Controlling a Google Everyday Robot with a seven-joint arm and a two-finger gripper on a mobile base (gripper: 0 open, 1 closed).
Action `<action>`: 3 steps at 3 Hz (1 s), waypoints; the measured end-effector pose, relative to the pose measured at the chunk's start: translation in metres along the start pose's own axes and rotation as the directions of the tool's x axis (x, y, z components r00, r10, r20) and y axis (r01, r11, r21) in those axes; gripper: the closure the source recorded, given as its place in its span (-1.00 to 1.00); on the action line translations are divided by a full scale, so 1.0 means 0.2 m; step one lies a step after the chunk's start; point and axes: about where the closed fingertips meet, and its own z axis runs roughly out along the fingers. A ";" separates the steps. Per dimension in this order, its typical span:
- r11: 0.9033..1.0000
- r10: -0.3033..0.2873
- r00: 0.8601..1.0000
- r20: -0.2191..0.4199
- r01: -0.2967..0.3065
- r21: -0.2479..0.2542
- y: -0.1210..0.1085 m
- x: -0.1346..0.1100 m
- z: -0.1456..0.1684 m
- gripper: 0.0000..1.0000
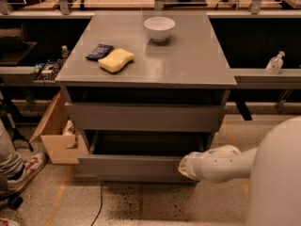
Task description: Open middle drawer
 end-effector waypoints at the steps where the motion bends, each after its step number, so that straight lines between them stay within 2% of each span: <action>1: 0.999 0.001 1.000 -0.016 -0.001 -0.043 0.17 0.06 -0.02 0.63; 3: 0.999 -0.002 1.000 -0.012 0.002 -0.040 0.17 0.06 -0.03 -0.30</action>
Offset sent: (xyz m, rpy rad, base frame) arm -0.0334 -0.0061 -0.0145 -0.0105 0.0429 0.0071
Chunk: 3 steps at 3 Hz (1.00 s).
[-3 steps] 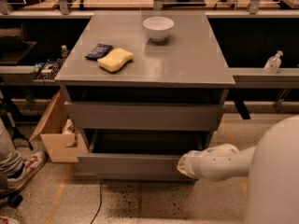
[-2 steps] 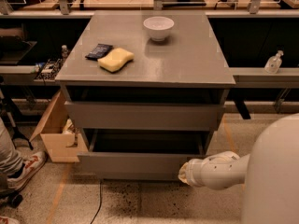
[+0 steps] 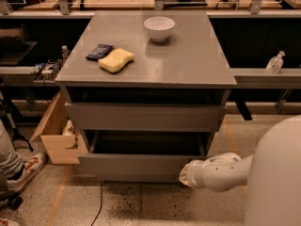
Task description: Open middle drawer
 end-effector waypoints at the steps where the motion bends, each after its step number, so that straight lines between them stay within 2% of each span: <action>1: 1.000 -0.012 1.000 0.021 0.012 0.013 -0.02 -0.02 0.01 -0.76; 2: 0.998 -0.038 0.998 0.053 0.035 0.043 -0.08 -0.06 0.02 -1.00; 3: 0.996 -0.065 0.995 0.082 0.059 0.071 -0.15 -0.11 0.04 -1.00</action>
Offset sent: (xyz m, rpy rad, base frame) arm 0.0399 0.0028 0.0233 0.0601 -0.1140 0.0692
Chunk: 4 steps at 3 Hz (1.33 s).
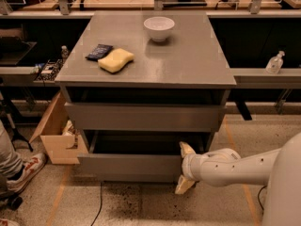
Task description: Open middle drawer
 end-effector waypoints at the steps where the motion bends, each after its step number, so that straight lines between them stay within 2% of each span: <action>1: 1.000 -0.006 1.000 0.008 0.006 -0.006 -0.05 -0.01 0.08 -1.00; 3: 0.997 0.009 1.000 0.007 -0.009 -0.079 -0.09 0.05 0.29 -1.00; 4: 0.993 0.032 0.999 0.008 -0.030 -0.112 -0.12 0.12 0.35 -0.66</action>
Offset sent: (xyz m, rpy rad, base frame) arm 0.0679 -0.0128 -0.0365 0.0113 0.0806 0.0361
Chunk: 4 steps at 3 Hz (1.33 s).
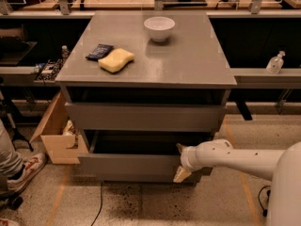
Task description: Open middle drawer
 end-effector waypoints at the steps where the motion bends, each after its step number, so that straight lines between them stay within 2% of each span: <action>1: 0.999 0.032 0.999 0.002 -0.032 -0.013 0.01 0.07 0.00 -0.21; 2: 0.998 0.062 0.998 -0.007 -0.063 -0.020 0.07 0.13 -0.04 0.25; 3: 0.998 0.062 0.998 -0.007 -0.063 -0.020 0.06 0.12 -0.07 0.72; 4: 0.998 0.063 0.998 -0.007 -0.063 -0.020 0.06 0.12 -0.07 1.00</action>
Offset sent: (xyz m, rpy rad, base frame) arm -0.0470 -0.0421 -0.0123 0.0199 0.0799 -0.0888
